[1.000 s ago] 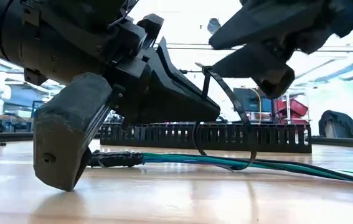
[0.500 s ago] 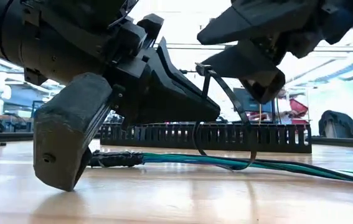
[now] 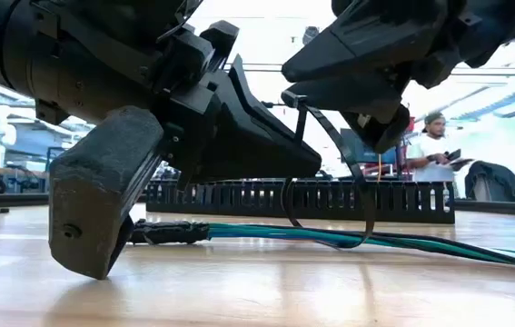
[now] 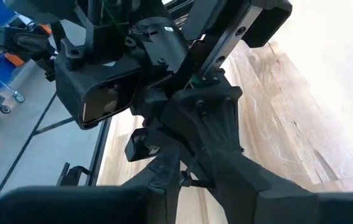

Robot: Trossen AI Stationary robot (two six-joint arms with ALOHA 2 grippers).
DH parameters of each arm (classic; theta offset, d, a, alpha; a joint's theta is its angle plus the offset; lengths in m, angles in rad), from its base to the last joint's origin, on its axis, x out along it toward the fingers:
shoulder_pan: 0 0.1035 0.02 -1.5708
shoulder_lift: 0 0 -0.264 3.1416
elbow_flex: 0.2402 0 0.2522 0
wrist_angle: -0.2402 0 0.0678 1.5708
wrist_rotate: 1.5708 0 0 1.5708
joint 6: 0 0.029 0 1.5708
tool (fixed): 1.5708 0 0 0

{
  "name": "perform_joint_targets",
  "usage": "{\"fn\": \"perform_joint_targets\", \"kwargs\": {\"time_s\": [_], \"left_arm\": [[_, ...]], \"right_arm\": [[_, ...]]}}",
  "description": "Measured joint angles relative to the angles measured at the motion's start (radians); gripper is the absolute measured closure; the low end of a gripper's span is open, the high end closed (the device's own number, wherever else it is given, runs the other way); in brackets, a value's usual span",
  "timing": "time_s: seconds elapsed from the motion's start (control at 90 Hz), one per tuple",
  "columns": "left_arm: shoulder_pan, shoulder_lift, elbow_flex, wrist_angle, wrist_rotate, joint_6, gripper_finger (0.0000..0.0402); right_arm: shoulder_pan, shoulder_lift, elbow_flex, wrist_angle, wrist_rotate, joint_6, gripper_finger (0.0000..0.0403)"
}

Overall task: Ziptie cables
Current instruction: Wrap the cable wires with the black zip tie

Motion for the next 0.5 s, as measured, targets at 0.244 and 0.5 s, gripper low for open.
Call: {"fn": "perform_joint_targets", "kwargs": {"time_s": [0.244, 0.5], "left_arm": [[0.004, 0.0, 0.0, 0.0, 0.0, -0.001, 0.0402], [0.01, 0.001, -0.002, 0.044, -0.001, 0.0, 0.0402]], "right_arm": [[-0.002, 0.0, 0.0, -0.001, -0.004, 0.013, 0.0319], [-0.008, 0.0, 0.0, -0.016, -0.004, 0.014, 0.0319]]}}
